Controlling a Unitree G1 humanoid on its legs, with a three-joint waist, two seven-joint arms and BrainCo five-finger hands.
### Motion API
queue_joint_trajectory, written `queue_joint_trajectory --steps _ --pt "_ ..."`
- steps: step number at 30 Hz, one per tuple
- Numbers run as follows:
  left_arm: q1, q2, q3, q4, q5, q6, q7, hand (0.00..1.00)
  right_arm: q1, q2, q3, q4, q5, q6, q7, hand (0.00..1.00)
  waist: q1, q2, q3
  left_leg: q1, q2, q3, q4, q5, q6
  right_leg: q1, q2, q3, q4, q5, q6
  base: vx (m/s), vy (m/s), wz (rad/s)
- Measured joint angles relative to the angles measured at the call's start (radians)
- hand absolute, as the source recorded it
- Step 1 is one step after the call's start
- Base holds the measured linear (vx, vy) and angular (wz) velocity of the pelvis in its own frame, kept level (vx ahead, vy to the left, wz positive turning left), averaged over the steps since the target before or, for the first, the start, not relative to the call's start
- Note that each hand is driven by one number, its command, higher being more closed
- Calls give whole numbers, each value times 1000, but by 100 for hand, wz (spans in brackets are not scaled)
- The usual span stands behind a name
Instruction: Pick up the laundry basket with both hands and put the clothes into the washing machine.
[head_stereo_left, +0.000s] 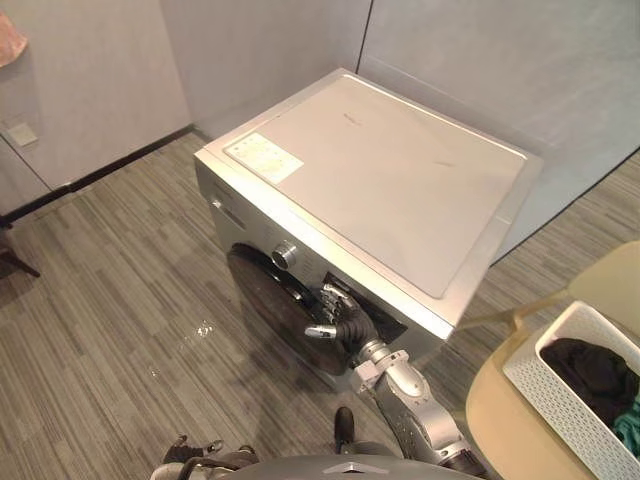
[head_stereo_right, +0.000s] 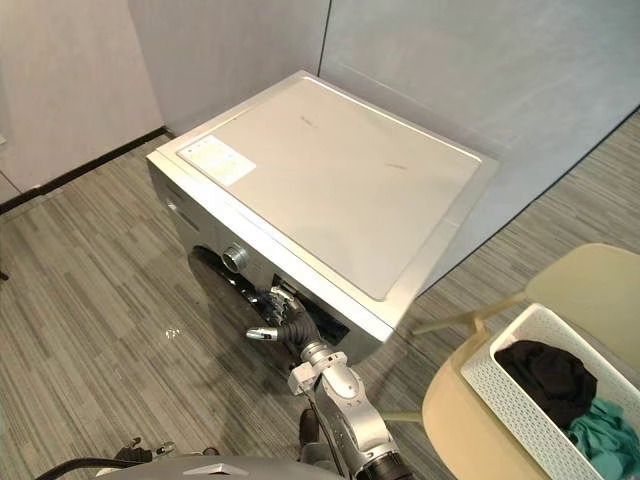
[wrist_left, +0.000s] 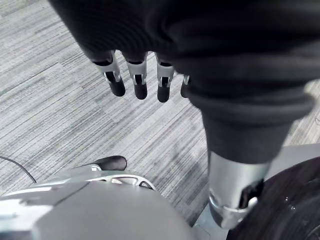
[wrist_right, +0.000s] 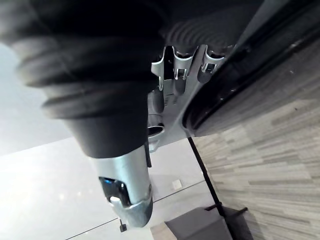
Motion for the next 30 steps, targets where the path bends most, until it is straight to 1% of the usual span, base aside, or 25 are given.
queue_joint_trajectory --steps 2,4,5,6,8,11,12,13,14,16,17,18,19,20,21,23,26,27,28,29,30 --pt "1 0 -1 1 2 0 7 0 30 21 -22 -49 -95 -22 -25 0 0 0 -6 -9 -3 -13 2 1 1 0 -4 -8 -3 0 0 -27 -11 16" --pt "1 -1 -3 3 19 0 9 0 47 36 -40 -66 -161 -30 -39 0 1 4 -17 -18 -6 -19 3 3 4 -4 -9 -15 -5 1 2 -29 -13 13" --pt "1 -3 -8 4 25 0 11 0 58 42 -48 -72 -212 -37 -55 0 0 8 -22 -23 -7 -22 3 4 6 -5 -12 -23 -5 2 3 -31 -12 12" --pt "1 -3 -15 5 30 0 12 0 61 44 -48 -72 -228 -40 -65 0 0 11 -23 -26 -9 -24 3 5 7 -6 -13 -25 -5 2 3 -43 -11 11" --pt "0 -2 -40 8 39 -1 28 0 66 52 -48 -68 -377 -45 -110 0 0 19 -31 -39 -14 -33 4 8 11 -14 -18 -28 -5 5 7 -48 -13 8" --pt "-1 -2 -69 8 41 -2 44 0 65 61 -52 -54 -511 -53 -153 0 3 26 -34 -51 -19 -40 6 9 13 -22 -24 -31 -5 7 9 -53 -11 7" --pt "-2 -2 -84 7 44 -5 53 0 53 61 -52 -13 -586 -62 -183 0 5 28 -35 -64 -23 -42 6 12 17 -28 -28 -32 -4 9 11 -96 -2 9" --pt "-4 -1 -103 6 52 -11 60 0 33 61 -52 50 -660 -59 -210 0 7 30 -34 -73 -27 -46 7 15 20 -34 -33 -35 -4 11 12 -90 0 10" --pt "-4 -1 -110 4 58 -14 64 0 19 61 -52 89 -698 -53 -223 0 8 31 -34 -77 -30 -48 7 17 22 -37 -36 -37 -4 12 13 -95 6 14" --pt "-8 -1 -143 -11 59 -23 78 0 -48 60 -65 248 -803 -23 -270 0 10 45 -24 -108 -42 -62 13 24 30 -55 -52 -54 -2 16 18 -75 13 22" --pt "-14 -1 -151 -11 59 -24 80 0 -64 61 -80 284 -824 -12 -280 0 11 50 -19 -120 -46 -68 18 25 33 -63 -57 -56 0 18 19 -65 27 27" --pt "-22 -1 -161 -12 59 -28 83 0 -94 56 -112 338 -846 -6 -308 0 15 60 -6 -136 -53 -74 23 30 38 -74 -65 -61 1 24 22 -55 31 20" --pt "-24 -3 -164 -15 59 -30 87 0 -102 45 -122 334 -869 -27 -325 0 14 70 13 -142 -58 -75 22 35 42 -79 -71 -62 1 30 23 -89 41 12" --pt "-24 -2 -174 -19 59 -31 93 0 -119 41 -121 337 -885 -36 -345 0 12 75 27 -160 -63 -78 22 38 44 -94 -76 -60 3 34 23 -131 36 3" --pt "-24 0 -178 -22 59 -31 95 0 -129 42 -121 342 -893 -42 -353 0 9 76 29 -170 -65 -79 23 41 44 -104 -79 -60 4 36 22 -143 32 9" --pt "-36 3 -181 -44 58 -36 98 0 -179 36 -121 388 -913 -61 -395 0 -6 80 58 -193 -74 -100 22 52 41 -115 -89 -83 4 36 19 -138 18 25" --pt "-49 11 -199 -66 57 -52 103 0 -265 38 -123 459 -913 -85 -459 0 -13 86 83 -233 -77 -105 18 73 46 -151 -99 -86 5 36 16 -148 11 13" --pt "-49 10 -200 -73 56 -53 105 0 -287 40 -123 476 -913 -85 -471 0 -14 100 93 -242 -78 -104 18 75 44 -158 -100 -86 3 35 16 -167 9 1" --pt "-50 7 -205 -93 54 -56 112 0 -338 46 -124 513 -913 -87 -496 0 -19 104 105 -252 -78 -103 9 77 45 -171 -101 -88 0 22 13 -170 -1 4" --pt "-53 5 -222 -115 47 -60 118 0 -395 53 -129 556 -913 -88 -520 0 -26 126 124 -257 -71 -103 -24 83 50 -182 -98 -104 -7 -1 4 -172 -17 8" --pt "-56 2 -231 -131 36 -62 120 0 -425 56 -136 577 -913 -89 -533 0 -27 140 131 -258 -65 -103 -47 96 53 -190 -91 -113 0 7 -26 -186 -28 19"
